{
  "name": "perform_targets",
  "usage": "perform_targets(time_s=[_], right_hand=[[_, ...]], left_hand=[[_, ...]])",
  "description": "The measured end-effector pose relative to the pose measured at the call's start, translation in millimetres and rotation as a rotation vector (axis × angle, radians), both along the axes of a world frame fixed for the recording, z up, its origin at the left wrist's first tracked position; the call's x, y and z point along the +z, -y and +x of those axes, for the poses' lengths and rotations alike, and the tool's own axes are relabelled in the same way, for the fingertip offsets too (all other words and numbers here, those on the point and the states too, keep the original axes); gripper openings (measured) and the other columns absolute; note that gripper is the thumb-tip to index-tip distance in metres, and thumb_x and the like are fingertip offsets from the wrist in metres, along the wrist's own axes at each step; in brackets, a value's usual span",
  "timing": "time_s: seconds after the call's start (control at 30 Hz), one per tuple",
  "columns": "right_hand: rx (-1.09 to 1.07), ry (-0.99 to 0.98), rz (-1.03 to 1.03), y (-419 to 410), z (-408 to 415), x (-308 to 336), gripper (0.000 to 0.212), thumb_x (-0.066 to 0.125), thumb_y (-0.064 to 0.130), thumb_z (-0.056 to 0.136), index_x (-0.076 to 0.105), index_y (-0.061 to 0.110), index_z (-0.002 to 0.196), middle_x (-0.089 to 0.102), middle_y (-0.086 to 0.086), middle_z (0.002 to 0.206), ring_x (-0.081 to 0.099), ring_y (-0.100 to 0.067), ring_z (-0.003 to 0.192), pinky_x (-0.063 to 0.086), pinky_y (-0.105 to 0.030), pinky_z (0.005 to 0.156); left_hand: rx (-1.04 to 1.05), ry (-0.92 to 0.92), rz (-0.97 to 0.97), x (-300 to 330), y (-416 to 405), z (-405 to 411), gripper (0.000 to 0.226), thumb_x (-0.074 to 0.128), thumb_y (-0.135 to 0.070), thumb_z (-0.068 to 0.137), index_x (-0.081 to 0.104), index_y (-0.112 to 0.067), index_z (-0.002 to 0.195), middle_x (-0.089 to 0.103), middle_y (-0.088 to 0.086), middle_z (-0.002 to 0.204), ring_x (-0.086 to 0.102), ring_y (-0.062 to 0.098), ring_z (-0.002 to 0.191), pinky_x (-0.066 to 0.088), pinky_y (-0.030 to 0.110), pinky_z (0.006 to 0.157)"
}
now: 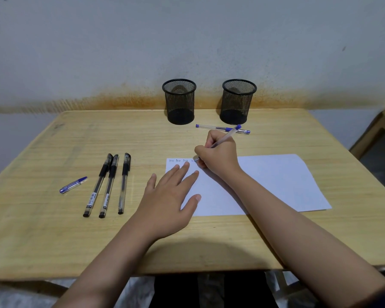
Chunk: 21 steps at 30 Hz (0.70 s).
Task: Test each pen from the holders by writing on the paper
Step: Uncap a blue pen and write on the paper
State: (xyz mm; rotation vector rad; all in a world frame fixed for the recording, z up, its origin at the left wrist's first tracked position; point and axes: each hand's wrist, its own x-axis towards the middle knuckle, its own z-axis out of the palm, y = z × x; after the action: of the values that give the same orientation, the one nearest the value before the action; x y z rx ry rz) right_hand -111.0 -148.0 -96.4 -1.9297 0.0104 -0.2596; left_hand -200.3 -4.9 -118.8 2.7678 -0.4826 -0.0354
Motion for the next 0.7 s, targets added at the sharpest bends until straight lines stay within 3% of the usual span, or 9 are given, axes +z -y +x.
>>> perform_targets(time_s=[0.17, 0.33, 0.53, 0.7], right_hand=[[-0.014, 0.000, 0.037, 0.8, 1.0, -2.6, 0.030, 0.065, 0.000, 0.078, 0.043, 0.010, 0.060, 0.053, -0.014, 0.058, 0.067, -0.025, 0.054, 0.049, -0.017, 0.041], [-0.026, 0.071, -0.016, 0.4, -1.7, -5.3, 0.030, 0.064, 0.000, 0.079, 0.044, 0.010, 0.059, 0.048, -0.006, 0.054, 0.057, -0.001, 0.041, 0.042, -0.008, 0.039], [-0.026, 0.033, 0.020, 0.3, 1.4, -5.4, 0.034, 0.064, 0.000, 0.079, 0.041, 0.013, 0.058, 0.049, -0.012, 0.058, 0.063, -0.022, 0.051, 0.051, -0.024, 0.045], [-0.044, 0.104, -0.051, -2.0, -2.0, -5.3, 0.036, 0.064, 0.000, 0.078, 0.041, 0.016, 0.055, 0.047, -0.006, 0.055, 0.056, -0.018, 0.050, 0.050, -0.026, 0.050]], left_hand=[[0.002, -0.006, 0.003, 1.0, 0.0, -0.8, 0.072, 0.003, -0.063, 0.077, 0.010, -0.041, 0.146, -0.003, -0.018, 0.157, -0.008, 0.003, 0.143, -0.005, 0.046, 0.115], [0.001, -0.003, 0.003, 1.1, 0.1, -0.7, 0.072, 0.004, -0.063, 0.078, 0.011, -0.041, 0.146, -0.003, -0.018, 0.157, -0.007, 0.003, 0.143, -0.004, 0.046, 0.115], [0.002, -0.009, 0.001, 1.5, 0.1, -1.3, 0.072, 0.004, -0.063, 0.077, 0.010, -0.042, 0.146, -0.003, -0.019, 0.157, -0.008, 0.002, 0.143, -0.004, 0.045, 0.115], [0.002, -0.015, -0.002, 2.2, 0.0, -1.4, 0.063, 0.014, -0.057, 0.086, 0.012, -0.040, 0.146, -0.003, -0.019, 0.157, -0.008, 0.002, 0.143, -0.004, 0.045, 0.115]])
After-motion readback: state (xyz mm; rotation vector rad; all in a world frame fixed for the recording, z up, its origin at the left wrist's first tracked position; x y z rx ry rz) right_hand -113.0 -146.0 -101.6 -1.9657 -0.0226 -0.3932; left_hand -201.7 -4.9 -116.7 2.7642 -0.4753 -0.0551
